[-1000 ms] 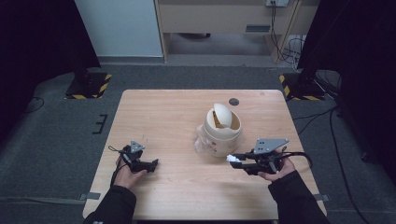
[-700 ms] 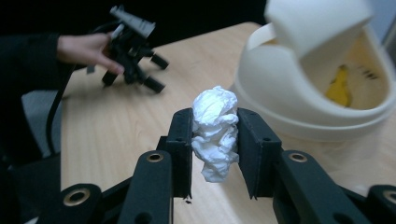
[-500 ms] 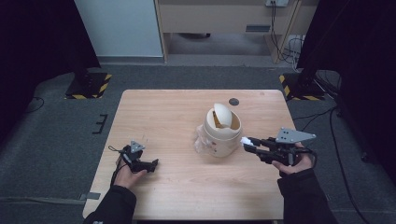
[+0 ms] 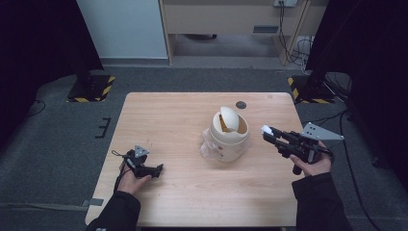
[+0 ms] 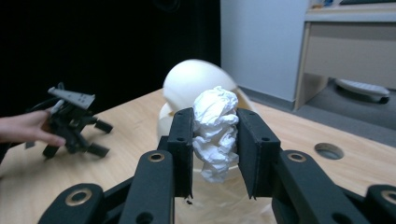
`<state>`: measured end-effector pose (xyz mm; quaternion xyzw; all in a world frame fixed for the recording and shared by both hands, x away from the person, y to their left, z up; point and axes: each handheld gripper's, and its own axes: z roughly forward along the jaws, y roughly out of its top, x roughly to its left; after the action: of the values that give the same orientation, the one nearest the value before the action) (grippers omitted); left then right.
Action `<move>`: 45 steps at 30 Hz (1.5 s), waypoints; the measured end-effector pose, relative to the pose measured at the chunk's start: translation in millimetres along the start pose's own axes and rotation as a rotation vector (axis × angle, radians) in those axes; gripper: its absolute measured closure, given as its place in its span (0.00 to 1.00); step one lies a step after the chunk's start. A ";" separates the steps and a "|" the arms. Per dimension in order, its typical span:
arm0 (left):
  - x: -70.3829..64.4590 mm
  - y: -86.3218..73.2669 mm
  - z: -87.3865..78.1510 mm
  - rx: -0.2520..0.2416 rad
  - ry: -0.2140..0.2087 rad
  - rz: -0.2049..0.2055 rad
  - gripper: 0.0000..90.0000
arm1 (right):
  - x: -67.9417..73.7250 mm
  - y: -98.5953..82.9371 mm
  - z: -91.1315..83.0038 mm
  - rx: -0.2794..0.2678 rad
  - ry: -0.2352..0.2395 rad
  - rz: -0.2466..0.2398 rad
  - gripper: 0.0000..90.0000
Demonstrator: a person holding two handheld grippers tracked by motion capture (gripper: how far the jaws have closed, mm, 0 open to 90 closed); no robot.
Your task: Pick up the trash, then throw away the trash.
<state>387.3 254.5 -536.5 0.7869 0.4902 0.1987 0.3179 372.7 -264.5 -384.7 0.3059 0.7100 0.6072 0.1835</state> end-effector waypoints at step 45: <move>-1.7 0.2 0.2 0.000 0.003 -0.003 0.00 | -42.1 32.0 26.0 -0.102 -0.061 0.030 0.76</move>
<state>386.8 252.9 -536.5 0.7858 0.4920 0.1993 0.3175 427.3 -270.2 -363.3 0.3250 0.6675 0.6357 0.2115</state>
